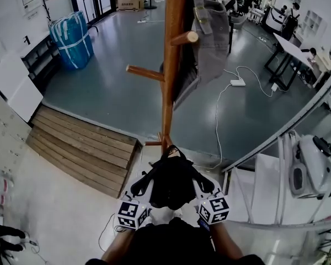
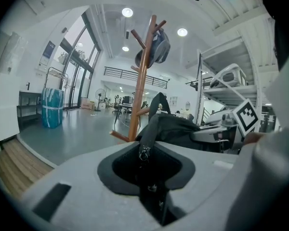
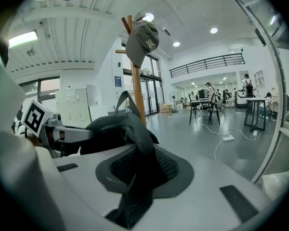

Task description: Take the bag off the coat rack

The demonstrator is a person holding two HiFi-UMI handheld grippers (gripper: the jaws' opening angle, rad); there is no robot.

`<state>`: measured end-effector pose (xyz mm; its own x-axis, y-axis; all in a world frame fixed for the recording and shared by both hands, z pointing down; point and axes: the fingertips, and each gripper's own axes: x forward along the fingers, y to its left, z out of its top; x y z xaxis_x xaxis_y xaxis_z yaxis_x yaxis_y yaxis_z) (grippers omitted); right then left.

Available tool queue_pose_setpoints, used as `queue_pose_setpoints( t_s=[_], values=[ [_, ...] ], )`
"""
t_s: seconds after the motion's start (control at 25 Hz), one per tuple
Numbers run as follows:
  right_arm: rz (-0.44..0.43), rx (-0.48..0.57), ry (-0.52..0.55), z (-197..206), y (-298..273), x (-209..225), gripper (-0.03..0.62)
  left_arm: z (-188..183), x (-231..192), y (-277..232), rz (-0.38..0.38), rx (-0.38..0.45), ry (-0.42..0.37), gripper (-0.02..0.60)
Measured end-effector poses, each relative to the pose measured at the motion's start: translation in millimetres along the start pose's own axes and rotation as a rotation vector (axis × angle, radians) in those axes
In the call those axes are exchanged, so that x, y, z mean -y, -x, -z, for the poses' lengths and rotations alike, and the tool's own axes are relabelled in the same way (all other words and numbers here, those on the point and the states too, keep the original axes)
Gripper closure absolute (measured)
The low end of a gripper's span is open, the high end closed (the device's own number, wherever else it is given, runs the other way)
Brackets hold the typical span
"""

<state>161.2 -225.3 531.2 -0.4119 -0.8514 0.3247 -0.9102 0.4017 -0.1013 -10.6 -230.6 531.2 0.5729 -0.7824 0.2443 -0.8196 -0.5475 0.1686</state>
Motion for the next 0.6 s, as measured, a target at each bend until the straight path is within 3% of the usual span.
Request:
queue_pose_setpoints(
  t_s=[0.6],
  values=[
    [0.020,0.002,-0.039,15.7,50.6,-22.0,0.519,10.8,28.8,36.6,0.064,0.007,0.001,0.502]
  ],
)
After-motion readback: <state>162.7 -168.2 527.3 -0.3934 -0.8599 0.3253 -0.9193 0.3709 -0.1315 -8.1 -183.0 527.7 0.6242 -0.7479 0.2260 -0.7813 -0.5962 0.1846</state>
